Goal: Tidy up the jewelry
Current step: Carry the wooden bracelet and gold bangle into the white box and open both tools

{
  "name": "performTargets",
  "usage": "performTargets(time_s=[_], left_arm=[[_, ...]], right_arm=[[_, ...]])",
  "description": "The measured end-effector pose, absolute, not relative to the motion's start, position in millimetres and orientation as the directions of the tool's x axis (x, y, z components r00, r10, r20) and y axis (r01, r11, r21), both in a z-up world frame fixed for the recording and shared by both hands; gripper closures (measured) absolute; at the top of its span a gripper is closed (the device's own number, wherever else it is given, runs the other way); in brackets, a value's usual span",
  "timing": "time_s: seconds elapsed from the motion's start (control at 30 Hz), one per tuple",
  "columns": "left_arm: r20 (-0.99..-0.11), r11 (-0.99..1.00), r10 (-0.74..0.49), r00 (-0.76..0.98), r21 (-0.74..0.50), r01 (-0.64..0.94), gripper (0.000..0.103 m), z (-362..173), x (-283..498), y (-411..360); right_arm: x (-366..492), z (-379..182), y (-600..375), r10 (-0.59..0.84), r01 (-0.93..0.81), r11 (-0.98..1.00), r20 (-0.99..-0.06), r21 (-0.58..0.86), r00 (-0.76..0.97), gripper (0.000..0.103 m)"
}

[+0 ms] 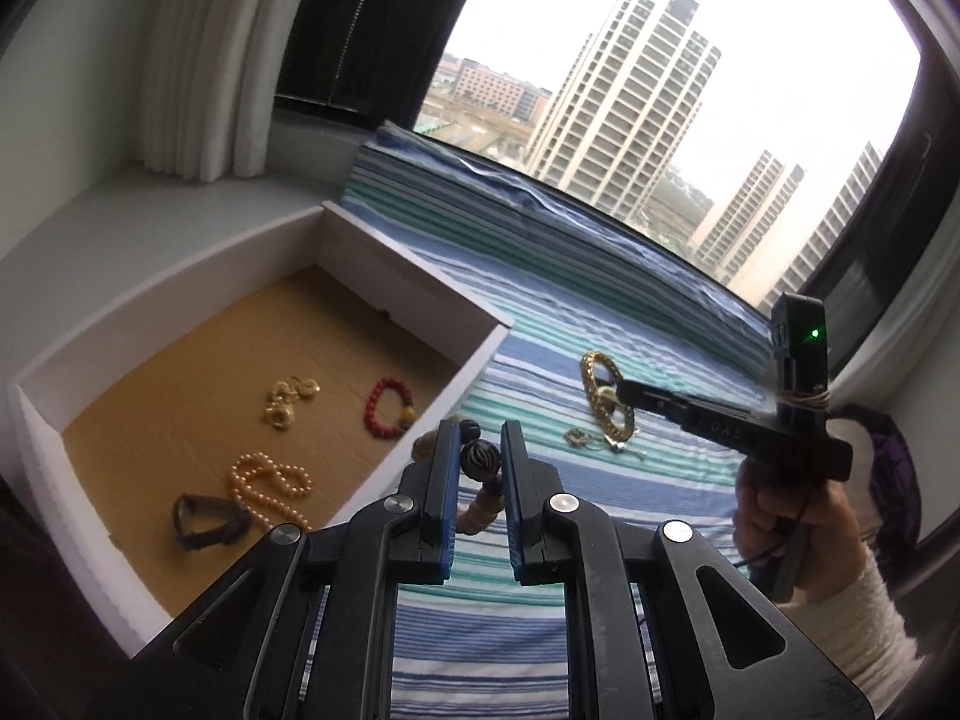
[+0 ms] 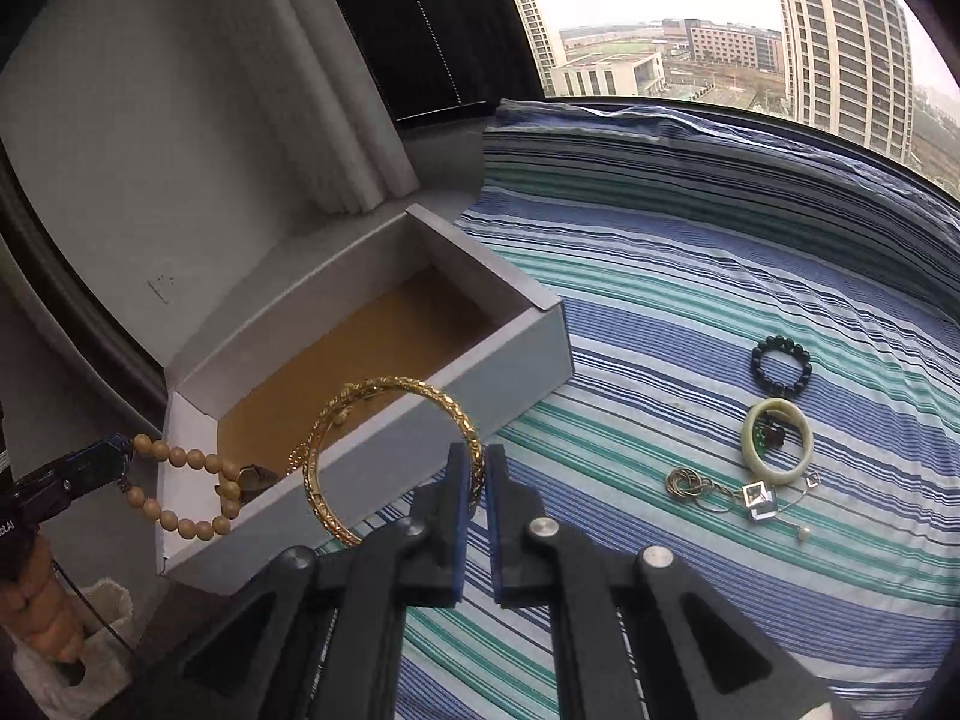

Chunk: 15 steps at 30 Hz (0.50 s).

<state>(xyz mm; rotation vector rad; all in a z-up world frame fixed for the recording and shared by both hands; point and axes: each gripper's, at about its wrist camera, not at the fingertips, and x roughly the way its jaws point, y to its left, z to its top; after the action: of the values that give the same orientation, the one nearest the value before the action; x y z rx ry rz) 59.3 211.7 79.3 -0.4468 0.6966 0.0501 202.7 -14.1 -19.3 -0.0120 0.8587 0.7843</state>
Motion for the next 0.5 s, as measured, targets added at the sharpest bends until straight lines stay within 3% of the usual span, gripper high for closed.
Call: performTargets(time_s=[0.23,0.5], left_arm=[[-0.669,0.867,0.019,0.743,-0.358,-0.345,0.092,61,51,291],[-0.777,0.832,0.047,0.628,-0.318,-0.455,0.092,-9,88,352]], right_arm=[[193,-13,86,0.658,-0.708,0.643,-0.685,0.292,0.314,0.098],[199,-51,185,0.552,-0.742,0.648,-0.776,0.169,0.306,0.098]])
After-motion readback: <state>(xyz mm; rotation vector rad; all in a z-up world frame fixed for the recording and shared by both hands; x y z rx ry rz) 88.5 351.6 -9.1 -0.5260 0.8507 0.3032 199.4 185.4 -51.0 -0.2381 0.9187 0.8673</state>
